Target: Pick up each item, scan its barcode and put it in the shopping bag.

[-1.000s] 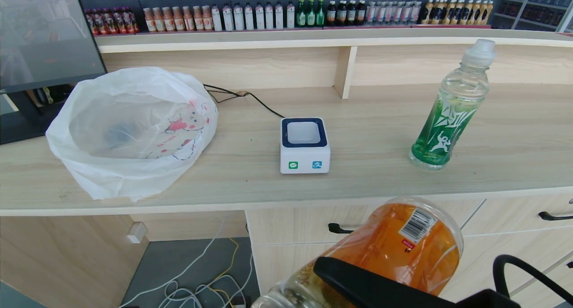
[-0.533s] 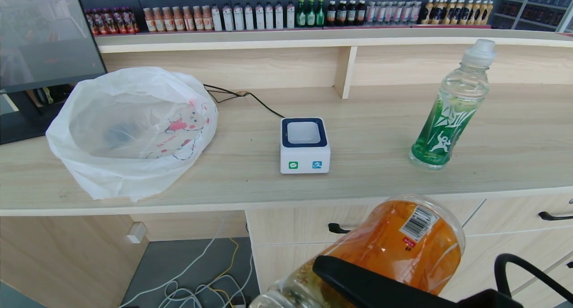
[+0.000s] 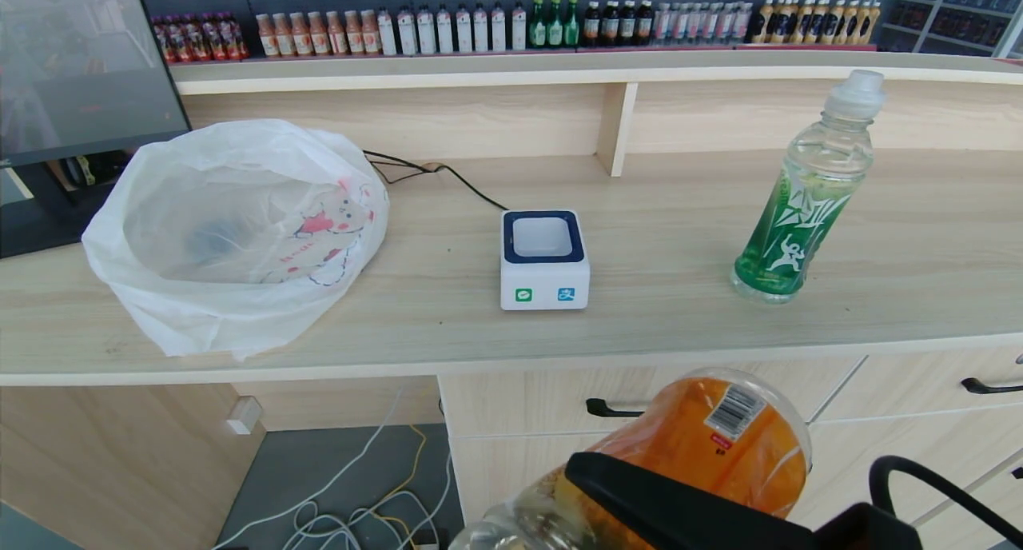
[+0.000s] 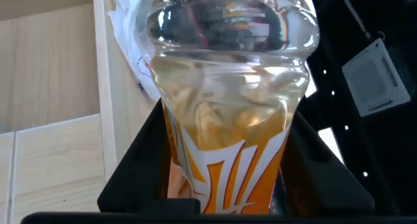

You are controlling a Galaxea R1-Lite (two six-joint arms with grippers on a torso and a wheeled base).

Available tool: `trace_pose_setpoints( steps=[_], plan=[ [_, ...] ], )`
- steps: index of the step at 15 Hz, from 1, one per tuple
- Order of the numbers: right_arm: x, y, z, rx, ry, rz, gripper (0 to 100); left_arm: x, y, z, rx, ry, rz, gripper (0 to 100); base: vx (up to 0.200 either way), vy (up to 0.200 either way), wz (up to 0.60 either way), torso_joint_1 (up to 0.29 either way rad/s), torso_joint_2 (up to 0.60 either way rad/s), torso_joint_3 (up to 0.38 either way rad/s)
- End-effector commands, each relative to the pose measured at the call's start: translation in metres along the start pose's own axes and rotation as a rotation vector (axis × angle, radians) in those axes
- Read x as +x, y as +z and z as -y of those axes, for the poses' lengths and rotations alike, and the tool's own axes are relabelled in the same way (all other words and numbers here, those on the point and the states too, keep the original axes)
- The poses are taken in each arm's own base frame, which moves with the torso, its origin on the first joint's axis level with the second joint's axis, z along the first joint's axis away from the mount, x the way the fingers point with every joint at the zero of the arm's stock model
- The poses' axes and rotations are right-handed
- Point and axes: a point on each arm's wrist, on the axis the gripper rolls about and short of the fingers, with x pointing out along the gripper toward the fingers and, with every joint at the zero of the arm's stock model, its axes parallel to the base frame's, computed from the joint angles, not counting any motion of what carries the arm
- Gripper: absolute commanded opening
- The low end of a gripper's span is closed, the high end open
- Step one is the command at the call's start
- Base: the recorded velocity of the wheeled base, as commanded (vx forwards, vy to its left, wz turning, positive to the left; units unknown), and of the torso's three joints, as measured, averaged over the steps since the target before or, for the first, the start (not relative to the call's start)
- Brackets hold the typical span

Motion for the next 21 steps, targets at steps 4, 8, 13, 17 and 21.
trace_pose_setpoints(
  steps=[4, 8, 13, 17, 21],
  plan=[
    [-0.003, -0.001, -0.001, 0.218, 0.003, -0.03, 0, 0.0, 0.0, 0.0, 0.0, 0.0, 0.0, 100, 0.0, 0.0, 0.0, 0.0, 0.0, 0.0],
    [-0.002, -0.001, 0.0, 0.503, 0.003, -0.025, 0, 0.0, 0.0, 0.0, 0.0, 0.0, 0.0, 100, 0.0, 0.0, 0.0, 0.0, 0.0, 0.0],
    [0.0, -0.003, 0.002, 0.735, 0.029, -0.054, 0, 0.0, 0.0, 0.0, 0.0, 0.0, 0.0, 100, 0.0, 0.0, 0.0, 0.0, 0.0, 0.0],
    [0.009, -0.013, 0.012, 1.062, -0.125, -0.193, 0, 0.0, 0.0, 0.0, 0.0, 0.0, 0.0, 100, 0.0, 0.0, 0.0, 0.0, 0.0, 0.0],
    [0.018, -0.047, 0.024, 1.27, -0.299, -0.269, 0, 0.0, 0.0, 0.0, 0.0, 0.0, 0.0, 100, 0.0, 0.0, 0.0, 0.0, 0.0, 0.0]
  ],
)
